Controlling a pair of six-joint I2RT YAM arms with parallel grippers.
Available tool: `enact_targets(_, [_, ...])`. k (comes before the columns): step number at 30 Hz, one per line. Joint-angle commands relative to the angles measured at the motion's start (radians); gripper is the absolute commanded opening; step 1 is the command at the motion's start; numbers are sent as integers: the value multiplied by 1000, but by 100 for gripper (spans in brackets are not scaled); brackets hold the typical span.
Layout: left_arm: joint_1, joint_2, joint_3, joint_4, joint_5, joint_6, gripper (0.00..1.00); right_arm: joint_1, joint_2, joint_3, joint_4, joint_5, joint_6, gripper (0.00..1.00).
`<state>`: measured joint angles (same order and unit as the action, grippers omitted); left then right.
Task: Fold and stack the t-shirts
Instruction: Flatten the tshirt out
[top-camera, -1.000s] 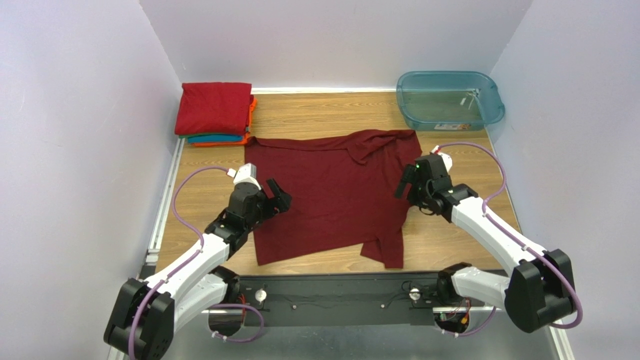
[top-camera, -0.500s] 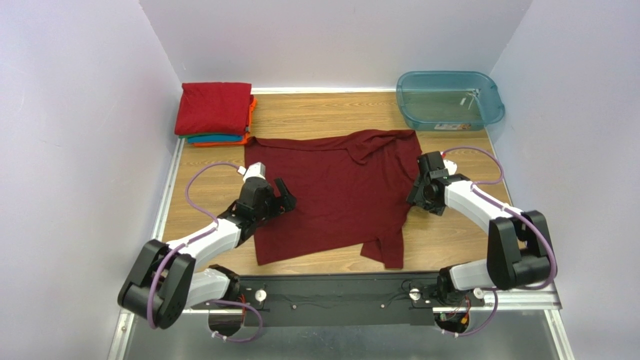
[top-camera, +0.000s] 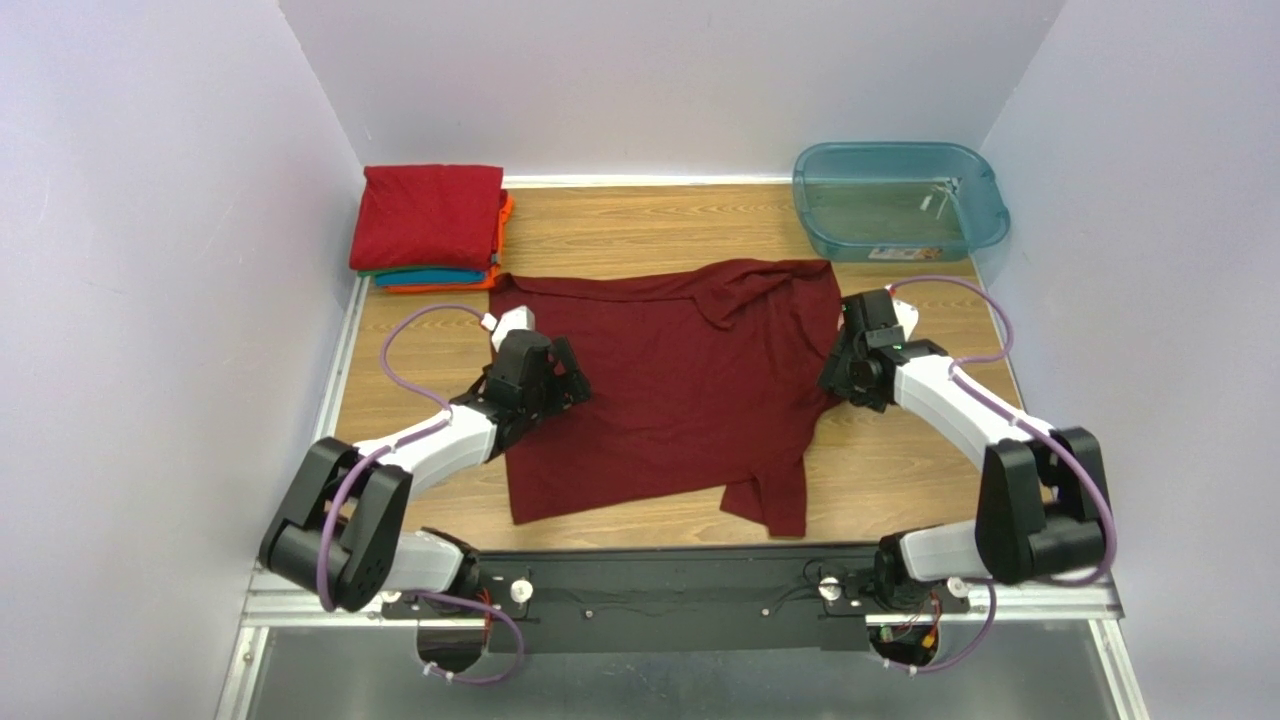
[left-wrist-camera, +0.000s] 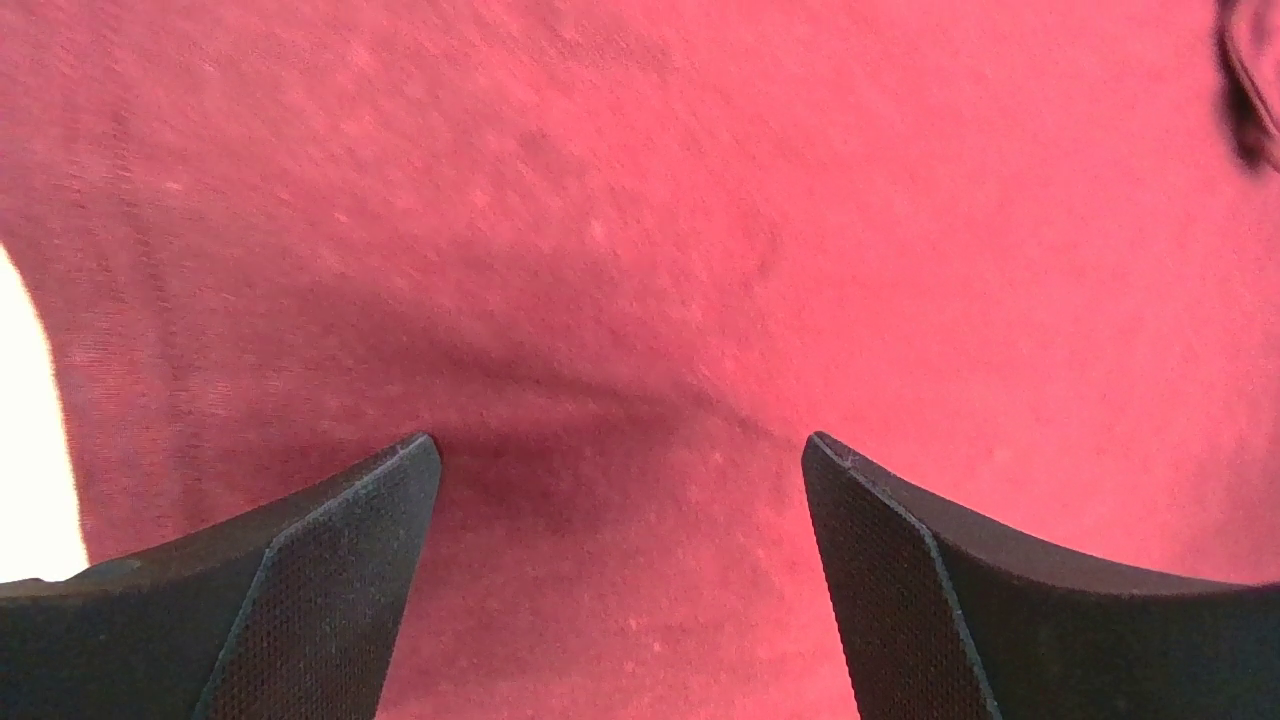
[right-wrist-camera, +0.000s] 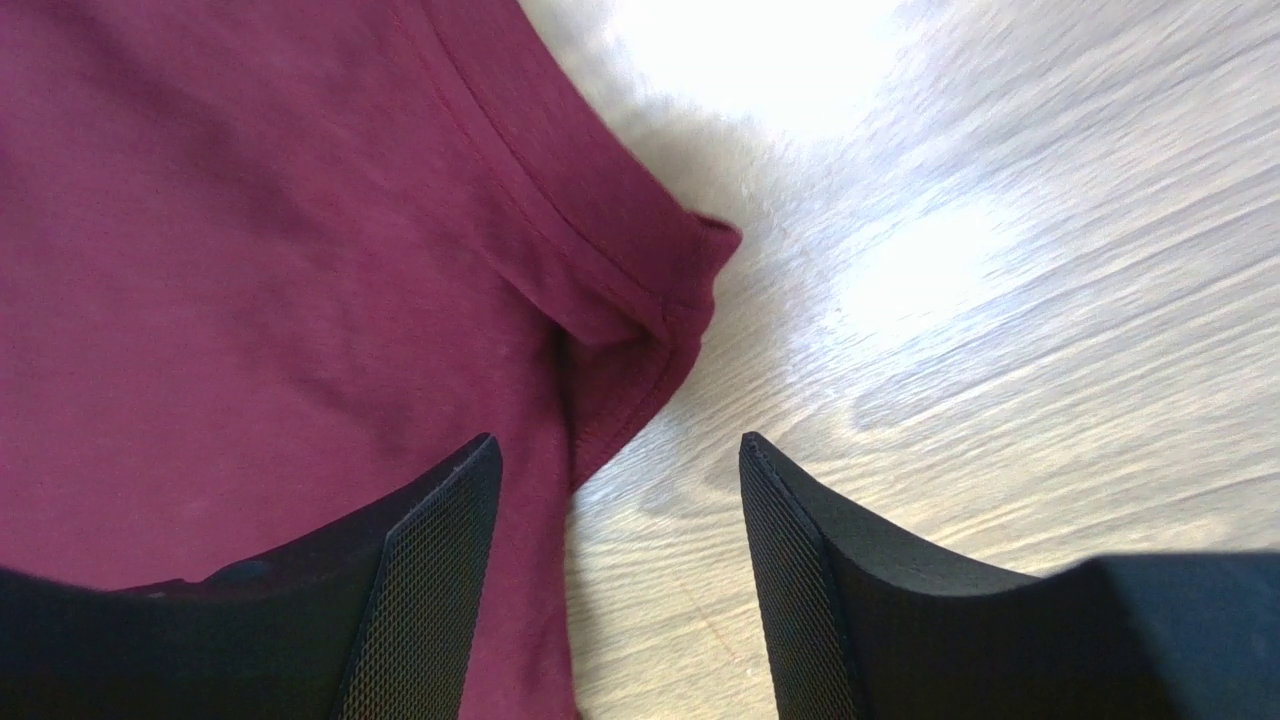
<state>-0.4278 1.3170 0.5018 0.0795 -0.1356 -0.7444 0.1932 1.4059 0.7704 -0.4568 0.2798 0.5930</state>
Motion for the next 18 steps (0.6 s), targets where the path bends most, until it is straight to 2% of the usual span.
enact_targets(1, [35, 57, 40, -66, -65, 7, 98, -23, -76, -13, 17, 36, -12, 66])
enact_targets(7, [124, 88, 81, -66, -50, 16, 98, -57, -71, -36, 7, 36, -9, 66])
enact_targets(12, [132, 128, 122, -50, -16, 42, 98, -57, 5, -20, 17, -36, -19, 64])
enact_targets(18, [132, 154, 119, -32, 10, 45, 98, -57, 83, -16, 111, -168, -28, 60])
